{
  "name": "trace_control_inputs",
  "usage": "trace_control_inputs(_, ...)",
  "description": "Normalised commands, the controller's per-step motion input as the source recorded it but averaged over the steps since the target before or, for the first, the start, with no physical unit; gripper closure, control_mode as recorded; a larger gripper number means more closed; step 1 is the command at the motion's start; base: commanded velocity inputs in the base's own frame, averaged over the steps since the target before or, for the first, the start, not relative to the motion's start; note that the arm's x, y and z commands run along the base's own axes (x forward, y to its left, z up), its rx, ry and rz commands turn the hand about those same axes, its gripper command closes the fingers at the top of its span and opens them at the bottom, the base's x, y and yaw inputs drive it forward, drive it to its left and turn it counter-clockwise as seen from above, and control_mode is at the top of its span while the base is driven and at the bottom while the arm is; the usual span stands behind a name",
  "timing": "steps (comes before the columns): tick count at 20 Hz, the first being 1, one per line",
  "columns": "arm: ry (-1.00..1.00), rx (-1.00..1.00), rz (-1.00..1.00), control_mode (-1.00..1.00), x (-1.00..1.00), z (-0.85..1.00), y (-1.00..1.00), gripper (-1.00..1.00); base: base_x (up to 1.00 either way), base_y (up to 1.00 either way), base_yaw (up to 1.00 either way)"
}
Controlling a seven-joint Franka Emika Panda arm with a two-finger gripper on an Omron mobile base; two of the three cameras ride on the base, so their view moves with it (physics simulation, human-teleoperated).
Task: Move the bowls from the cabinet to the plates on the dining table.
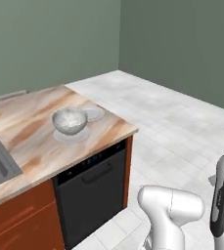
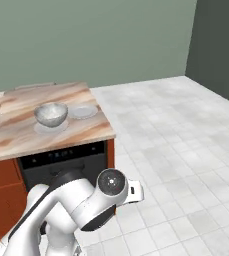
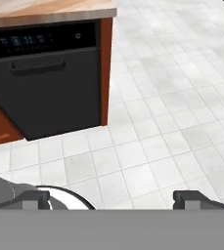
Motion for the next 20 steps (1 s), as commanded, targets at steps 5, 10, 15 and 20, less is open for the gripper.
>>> trace_control_inputs(5,0.00,0.00,0.00,1.00,0.00,0.00,0.00,-1.00,0.10,-0.20,-0.45)
trace_control_inputs(10,0.00,0.00,0.00,1.00,0.00,0.00,0.00,-1.00,0.13,-0.20,-0.44)
trace_control_inputs(15,0.00,0.00,0.00,1.00,0.00,0.00,0.00,-1.00,0.16,-0.22,-0.42)
trace_control_inputs(20,0.00,0.00,0.00,1.00,0.00,0.00,0.00,-1.00,0.17,-0.28,-0.40)
